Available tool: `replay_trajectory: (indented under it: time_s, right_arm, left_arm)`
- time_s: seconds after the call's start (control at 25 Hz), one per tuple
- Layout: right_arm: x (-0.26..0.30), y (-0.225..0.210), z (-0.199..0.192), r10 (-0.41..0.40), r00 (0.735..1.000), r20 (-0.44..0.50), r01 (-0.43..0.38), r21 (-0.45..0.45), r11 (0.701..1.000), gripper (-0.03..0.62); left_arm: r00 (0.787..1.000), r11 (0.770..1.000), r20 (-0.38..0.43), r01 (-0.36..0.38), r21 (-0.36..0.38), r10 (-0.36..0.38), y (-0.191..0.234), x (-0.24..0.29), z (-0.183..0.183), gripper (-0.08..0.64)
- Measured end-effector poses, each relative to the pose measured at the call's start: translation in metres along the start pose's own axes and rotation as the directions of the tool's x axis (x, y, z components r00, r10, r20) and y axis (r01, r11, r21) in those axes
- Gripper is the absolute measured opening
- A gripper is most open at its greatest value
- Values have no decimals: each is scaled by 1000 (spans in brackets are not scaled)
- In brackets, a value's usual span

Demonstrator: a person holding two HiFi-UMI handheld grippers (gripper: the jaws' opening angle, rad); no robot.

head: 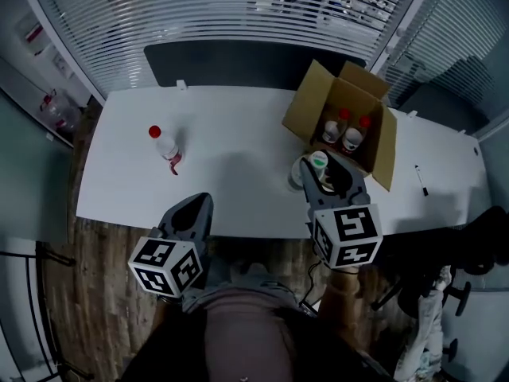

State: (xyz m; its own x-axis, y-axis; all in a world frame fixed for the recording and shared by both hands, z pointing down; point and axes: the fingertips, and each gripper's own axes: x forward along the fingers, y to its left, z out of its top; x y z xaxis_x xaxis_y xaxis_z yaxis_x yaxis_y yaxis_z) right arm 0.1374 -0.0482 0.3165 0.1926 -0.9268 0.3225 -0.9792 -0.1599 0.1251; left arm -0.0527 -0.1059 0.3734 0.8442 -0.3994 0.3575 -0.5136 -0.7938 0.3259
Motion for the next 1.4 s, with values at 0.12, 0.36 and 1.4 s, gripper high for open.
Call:
replay_trajectory:
  time_s: [0.12, 0.36, 1.4]
  right_arm:
    - [18, 11, 2, 10, 1000, -7, -10, -7, 1000, 175]
    - [51, 32, 6, 32, 999, -23, -33, -12, 999, 175]
    - [163, 122, 7, 162, 983, -85, -164, -23, 986, 175]
  left_arm:
    - [1000, 1000, 0, -11, -6, 11, 18, 1, 4, 8]
    - [1000, 1000, -8, -24, -15, 24, 50, 1, 11, 8]
    - [993, 992, -11, -120, -48, 119, 158, -14, 26, 8]
